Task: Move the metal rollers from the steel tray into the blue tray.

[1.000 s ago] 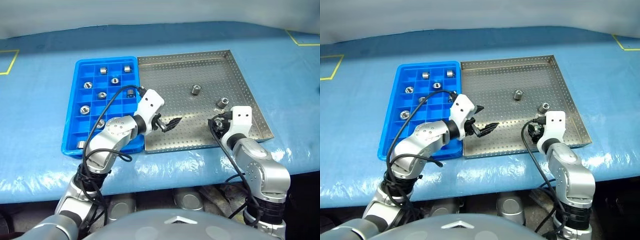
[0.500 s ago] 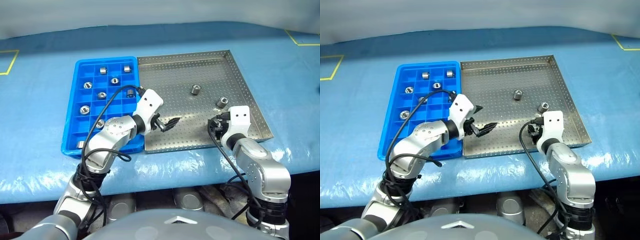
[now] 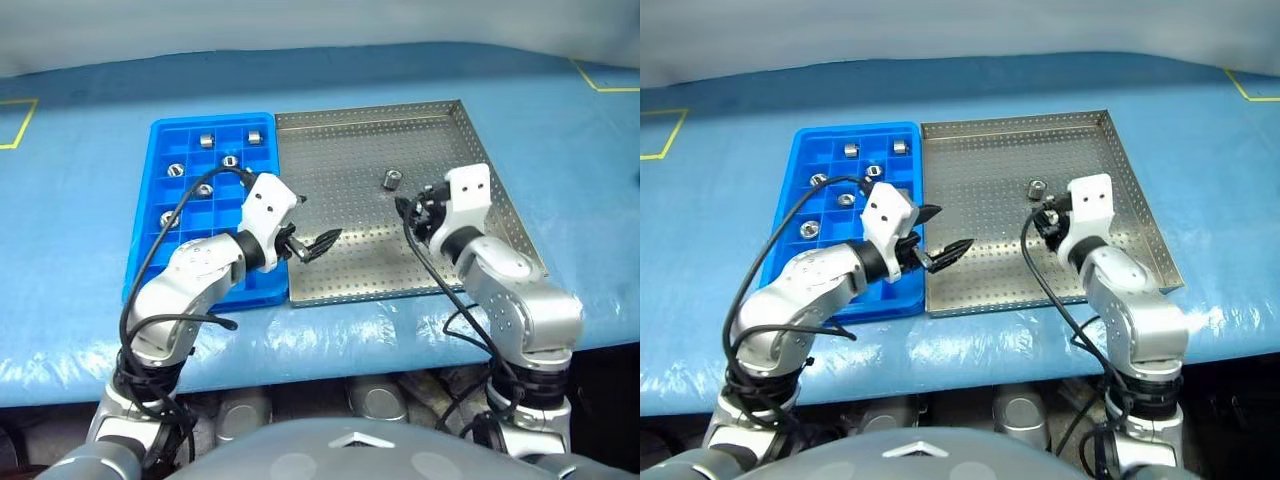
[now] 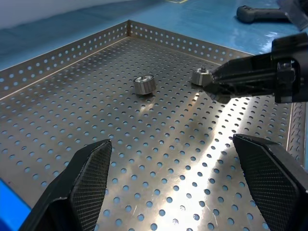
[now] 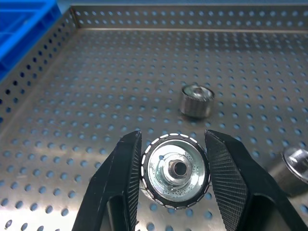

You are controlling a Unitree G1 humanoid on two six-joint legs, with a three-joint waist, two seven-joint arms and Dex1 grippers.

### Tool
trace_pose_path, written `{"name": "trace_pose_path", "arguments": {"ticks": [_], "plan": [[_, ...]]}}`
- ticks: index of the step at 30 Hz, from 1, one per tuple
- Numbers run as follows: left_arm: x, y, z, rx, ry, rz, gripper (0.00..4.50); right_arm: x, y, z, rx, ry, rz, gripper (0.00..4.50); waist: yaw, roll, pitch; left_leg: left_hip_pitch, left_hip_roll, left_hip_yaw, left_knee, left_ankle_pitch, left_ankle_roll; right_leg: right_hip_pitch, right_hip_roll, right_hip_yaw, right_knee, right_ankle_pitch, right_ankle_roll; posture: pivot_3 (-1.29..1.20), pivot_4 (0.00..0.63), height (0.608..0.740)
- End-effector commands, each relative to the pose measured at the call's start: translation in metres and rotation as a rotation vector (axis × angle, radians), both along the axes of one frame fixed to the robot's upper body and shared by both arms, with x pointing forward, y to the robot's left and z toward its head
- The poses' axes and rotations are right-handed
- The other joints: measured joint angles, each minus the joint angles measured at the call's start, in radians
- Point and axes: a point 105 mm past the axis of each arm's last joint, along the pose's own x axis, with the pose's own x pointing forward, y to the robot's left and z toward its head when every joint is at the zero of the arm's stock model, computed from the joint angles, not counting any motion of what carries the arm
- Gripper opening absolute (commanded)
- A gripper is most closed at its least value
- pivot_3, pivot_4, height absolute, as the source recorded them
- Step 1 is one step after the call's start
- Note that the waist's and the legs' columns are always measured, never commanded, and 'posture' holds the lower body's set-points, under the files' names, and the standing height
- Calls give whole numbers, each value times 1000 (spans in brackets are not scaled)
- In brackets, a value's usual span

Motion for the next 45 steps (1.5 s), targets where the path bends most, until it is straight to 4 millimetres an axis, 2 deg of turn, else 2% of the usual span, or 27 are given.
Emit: {"name": "trace_pose_path", "arguments": {"ticks": [1,8,12,15,18,23,36,38,41,45], "plan": [[-7,24,3,65,-22,85,4426,11,58,24,68,-57,255,1771,-2,0,0,1,1,0,0,0,0,0,0,0,0,0,0,17,150,740],[-18,53,1,81,8,272,4426,24,146,23,44,-54,595,1771,45,-1,0,2,1,-2,-7,1,-1,-2,0,-2,0,1,-7,113,150,740],[-28,57,0,77,15,291,4426,25,178,13,21,-32,704,1771,78,-1,0,1,-1,-3,-11,2,-3,-3,-2,-4,0,1,-8,163,150,740],[-32,57,1,73,9,287,4426,25,189,7,11,-21,747,1771,100,-1,0,1,-1,-4,-12,2,-4,-4,-2,-5,0,0,-9,183,150,740],[-34,58,2,67,1,302,4426,26,195,1,1,-9,766,1771,112,-1,0,0,-1,-5,-12,3,-5,-4,-3,-7,0,0,-9,214,150,740],[-35,59,1,53,3,314,4426,35,193,-9,-34,-10,738,1771,125,-1,0,1,0,-8,-13,5,-8,-4,-2,-10,1,1,-12,229,150,740],[-31,59,-3,53,15,335,4426,53,189,-19,-42,19,676,1771,134,-1,0,1,0,-15,-15,6,-11,-3,-2,-16,3,-1,-16,238,150,740],[-29,59,-4,56,18,337,4426,54,189,-17,-43,6,668,2463,134,-1,0,1,0,-15,-15,6,-11,-3,-2,-16,3,-1,-16,234,150,740],[-25,57,-3,49,9,327,4426,53,189,-1,-8,-63,656,3293,134,-1,0,1,0,-15,-15,7,-12,-3,-2,-16,3,-1,-16,212,150,740],[-11,46,2,15,-13,300,4426,54,172,22,58,-138,563,3293,134,-1,0,0,0,-16,-15,7,-12,-3,-2,-17,3,-1,-16,145,150,740]]}}
